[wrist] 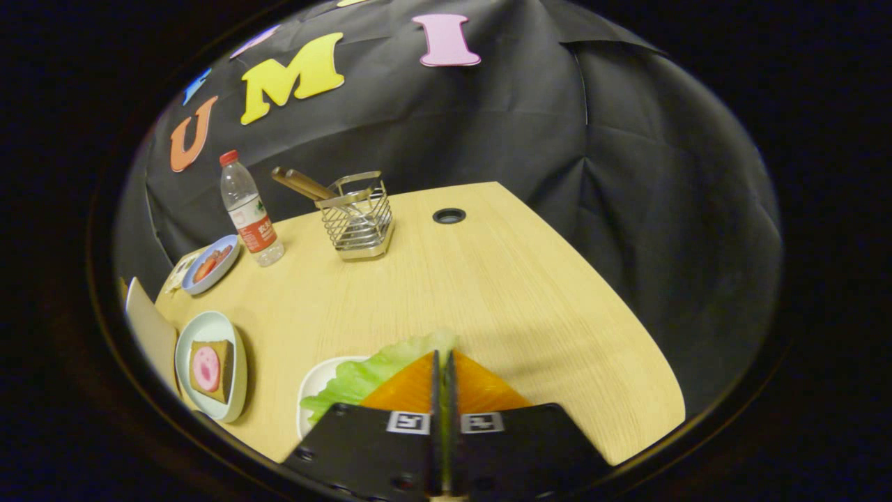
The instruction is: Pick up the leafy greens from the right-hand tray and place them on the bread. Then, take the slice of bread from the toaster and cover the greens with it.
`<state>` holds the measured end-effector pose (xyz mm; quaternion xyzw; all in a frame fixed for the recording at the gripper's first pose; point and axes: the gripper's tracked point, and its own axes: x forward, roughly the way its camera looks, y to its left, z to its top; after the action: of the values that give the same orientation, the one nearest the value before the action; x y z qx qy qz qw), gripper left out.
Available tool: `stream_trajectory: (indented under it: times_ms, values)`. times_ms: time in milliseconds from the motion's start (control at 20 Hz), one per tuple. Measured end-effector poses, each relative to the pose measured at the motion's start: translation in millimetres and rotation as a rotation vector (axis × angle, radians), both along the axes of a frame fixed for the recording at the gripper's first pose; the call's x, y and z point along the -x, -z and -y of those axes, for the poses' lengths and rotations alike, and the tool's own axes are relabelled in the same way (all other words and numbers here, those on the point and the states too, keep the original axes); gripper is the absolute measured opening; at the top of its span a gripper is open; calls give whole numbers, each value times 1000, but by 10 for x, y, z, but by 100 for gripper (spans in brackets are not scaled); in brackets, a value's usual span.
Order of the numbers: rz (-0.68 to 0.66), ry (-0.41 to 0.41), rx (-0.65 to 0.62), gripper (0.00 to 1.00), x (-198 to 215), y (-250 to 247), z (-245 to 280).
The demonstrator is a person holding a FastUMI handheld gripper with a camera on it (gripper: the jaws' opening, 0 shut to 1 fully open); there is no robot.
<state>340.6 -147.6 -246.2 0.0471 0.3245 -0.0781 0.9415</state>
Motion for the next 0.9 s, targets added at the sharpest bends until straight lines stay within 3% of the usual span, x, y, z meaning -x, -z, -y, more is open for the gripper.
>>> stream_trajectory:
  times_ms: [50,450,900]
  values:
    - [3,-6,1,2,15,-17,-26]
    - [88,-13,13,0,210,-410,-252]
    - [175,-79,56,0,579,-1008,-849]
